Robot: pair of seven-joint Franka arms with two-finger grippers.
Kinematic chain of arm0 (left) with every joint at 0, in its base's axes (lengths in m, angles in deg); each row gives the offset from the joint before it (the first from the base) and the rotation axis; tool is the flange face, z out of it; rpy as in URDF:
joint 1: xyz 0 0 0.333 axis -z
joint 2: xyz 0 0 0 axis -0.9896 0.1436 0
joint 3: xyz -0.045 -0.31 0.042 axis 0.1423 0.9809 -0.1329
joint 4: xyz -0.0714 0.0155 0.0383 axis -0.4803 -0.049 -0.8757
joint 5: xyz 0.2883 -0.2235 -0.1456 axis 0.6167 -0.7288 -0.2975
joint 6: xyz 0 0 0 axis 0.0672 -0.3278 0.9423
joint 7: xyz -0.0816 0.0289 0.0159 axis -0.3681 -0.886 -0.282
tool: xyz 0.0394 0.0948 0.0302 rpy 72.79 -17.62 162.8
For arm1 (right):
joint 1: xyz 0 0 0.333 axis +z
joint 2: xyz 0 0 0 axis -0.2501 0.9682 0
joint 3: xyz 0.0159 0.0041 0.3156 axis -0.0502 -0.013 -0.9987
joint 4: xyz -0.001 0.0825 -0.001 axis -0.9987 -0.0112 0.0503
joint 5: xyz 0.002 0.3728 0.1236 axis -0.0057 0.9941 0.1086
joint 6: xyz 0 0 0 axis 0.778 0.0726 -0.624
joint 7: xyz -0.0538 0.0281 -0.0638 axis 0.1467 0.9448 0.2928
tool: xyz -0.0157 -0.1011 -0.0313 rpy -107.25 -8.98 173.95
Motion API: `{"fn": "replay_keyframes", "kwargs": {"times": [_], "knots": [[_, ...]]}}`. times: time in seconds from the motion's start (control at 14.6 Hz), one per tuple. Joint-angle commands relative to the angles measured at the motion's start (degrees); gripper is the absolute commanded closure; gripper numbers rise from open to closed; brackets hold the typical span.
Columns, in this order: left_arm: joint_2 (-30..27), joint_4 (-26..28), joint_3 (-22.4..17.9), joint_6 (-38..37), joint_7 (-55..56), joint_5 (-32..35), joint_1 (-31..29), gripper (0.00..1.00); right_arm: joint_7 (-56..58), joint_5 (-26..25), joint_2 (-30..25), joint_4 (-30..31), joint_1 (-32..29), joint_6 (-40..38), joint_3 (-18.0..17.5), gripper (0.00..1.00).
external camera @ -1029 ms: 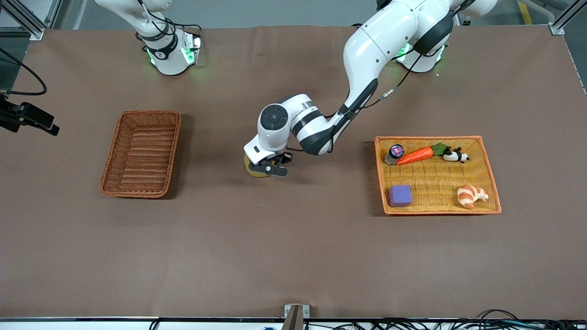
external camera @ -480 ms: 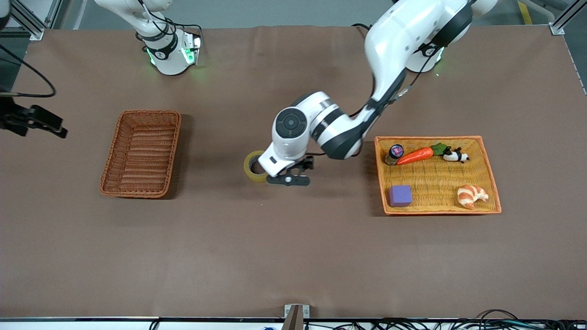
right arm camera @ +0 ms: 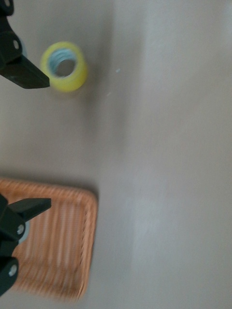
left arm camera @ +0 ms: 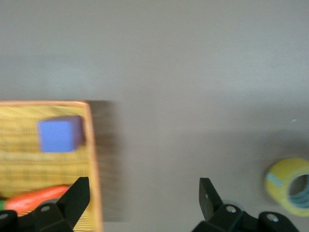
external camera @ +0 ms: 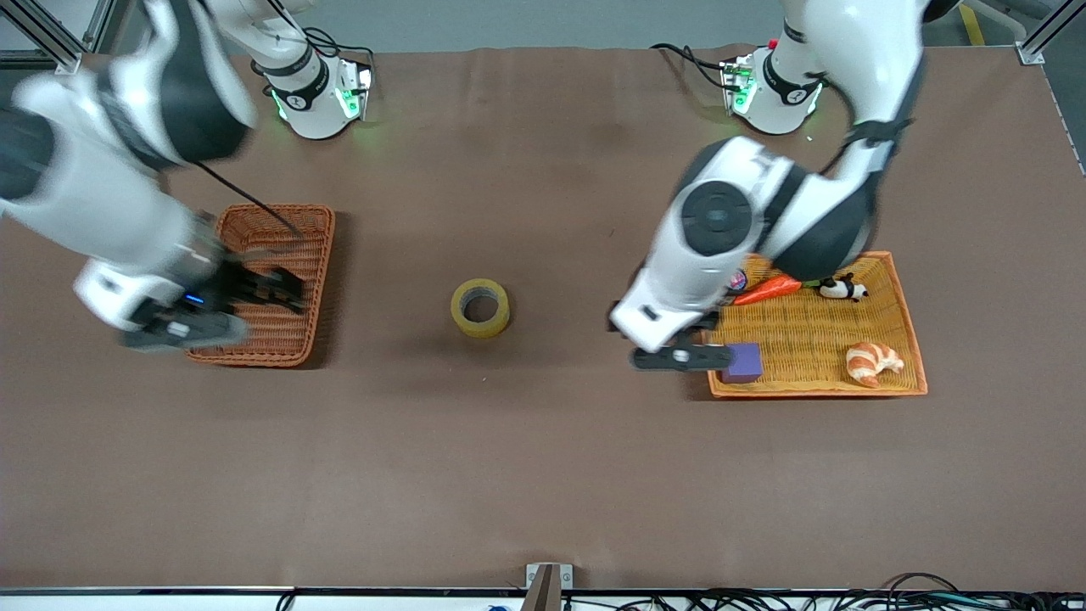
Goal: Move tape to another basket
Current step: 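Set the tape on the table while the right gripper reaches toward it, then grasp the tape with the right gripper while the left gripper withdraws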
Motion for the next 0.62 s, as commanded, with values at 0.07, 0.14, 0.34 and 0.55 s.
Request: {"fn": "replay_keyframes", "kwargs": {"times": [0.07, 0.14, 0.34, 0.55], "knots": [[-13.79, 12.63, 0.09, 1.23, -9.13, -0.26, -7.31, 0.00, -5.04, 0.97, 8.76, 1.10, 6.82, 8.64, 0.50, 0.00], [-15.47, 13.26, 0.26, 1.31, -10.89, -0.60, -9.41, 0.00, -5.21, 0.97, 9.65, 3.03, 7.96, 11.27, 0.41, 0.00], [-19.52, 14.40, 0.44, 1.31, -15.73, -3.40, -14.34, 0.00, -8.54, 0.28, 11.67, 10.14, 10.08, 20.94, -2.48, 0.00], [-22.60, 14.84, -0.70, -0.08, -17.59, -7.70, -18.21, 0.00, -8.91, -0.17, 12.65, 14.63, 12.00, 24.74, -3.28, 0.00]]}}
